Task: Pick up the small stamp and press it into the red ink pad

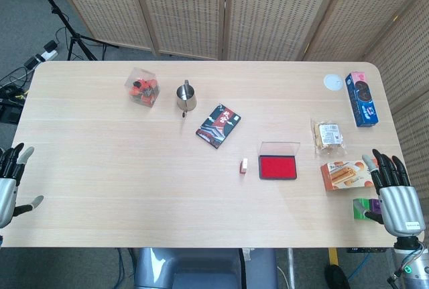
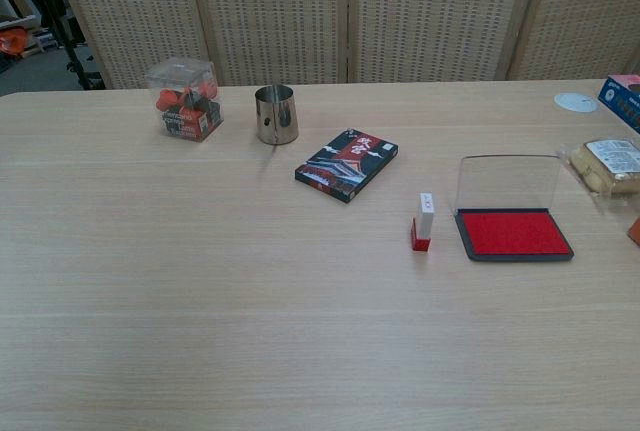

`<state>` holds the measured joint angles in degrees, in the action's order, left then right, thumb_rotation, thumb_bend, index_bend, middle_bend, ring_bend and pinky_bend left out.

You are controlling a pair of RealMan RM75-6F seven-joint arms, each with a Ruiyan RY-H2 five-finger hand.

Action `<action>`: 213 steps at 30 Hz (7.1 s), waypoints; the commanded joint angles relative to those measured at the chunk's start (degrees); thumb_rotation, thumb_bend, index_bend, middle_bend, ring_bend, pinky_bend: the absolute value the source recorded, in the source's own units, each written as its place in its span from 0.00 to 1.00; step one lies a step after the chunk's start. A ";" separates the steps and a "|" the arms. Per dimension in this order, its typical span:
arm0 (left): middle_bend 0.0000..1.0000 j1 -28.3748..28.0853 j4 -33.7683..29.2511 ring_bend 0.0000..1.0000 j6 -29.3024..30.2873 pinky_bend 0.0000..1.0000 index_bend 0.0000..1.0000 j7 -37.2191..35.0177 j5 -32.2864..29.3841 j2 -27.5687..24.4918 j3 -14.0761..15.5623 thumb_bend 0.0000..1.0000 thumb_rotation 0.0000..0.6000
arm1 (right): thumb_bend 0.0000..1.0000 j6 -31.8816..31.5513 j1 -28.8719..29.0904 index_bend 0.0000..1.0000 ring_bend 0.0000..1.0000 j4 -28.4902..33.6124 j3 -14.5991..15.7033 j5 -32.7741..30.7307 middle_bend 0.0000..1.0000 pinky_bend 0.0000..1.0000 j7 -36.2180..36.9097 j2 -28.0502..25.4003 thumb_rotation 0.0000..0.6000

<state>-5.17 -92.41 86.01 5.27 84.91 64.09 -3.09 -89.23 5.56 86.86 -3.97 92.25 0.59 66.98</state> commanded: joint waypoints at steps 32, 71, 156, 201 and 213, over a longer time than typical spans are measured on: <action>0.00 -1.11 -0.93 0.00 -2.25 0.00 0.00 -0.65 -4.98 -0.74 -2.53 0.00 1.00 | 0.00 29.02 33.66 0.00 1.00 -7.31 -4.18 12.25 0.94 1.00 -6.60 8.41 1.00; 0.00 -1.71 -0.36 0.00 -3.79 0.00 0.00 -2.54 -6.31 -1.20 -2.80 0.00 1.00 | 0.00 33.37 38.45 0.00 1.00 -26.77 -0.67 2.54 0.94 1.00 -8.60 26.32 1.00; 0.00 -1.70 -0.28 0.00 -4.06 0.00 0.00 -4.85 -6.37 -2.08 -2.69 0.00 1.00 | 0.32 43.93 45.24 0.39 1.00 -11.97 -5.39 -23.67 0.94 1.00 -24.57 26.09 1.00; 0.00 -1.86 -0.04 0.00 -4.71 0.00 0.00 -5.59 -6.90 -2.26 -2.76 0.00 1.00 | 0.45 45.01 46.18 0.54 1.00 -15.58 -3.86 -26.35 0.94 1.00 -24.70 27.59 1.00; 0.00 -1.92 -0.04 0.00 -4.86 0.00 0.00 -5.58 -6.65 -2.25 -2.58 0.00 1.00 | 0.50 42.87 45.31 0.55 1.00 -9.06 -4.80 -25.99 0.94 1.00 -23.77 22.73 1.00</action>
<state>-7.09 -92.46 81.15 -0.31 78.25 61.84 -5.67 -45.64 51.23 76.18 -8.51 66.12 -23.28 91.17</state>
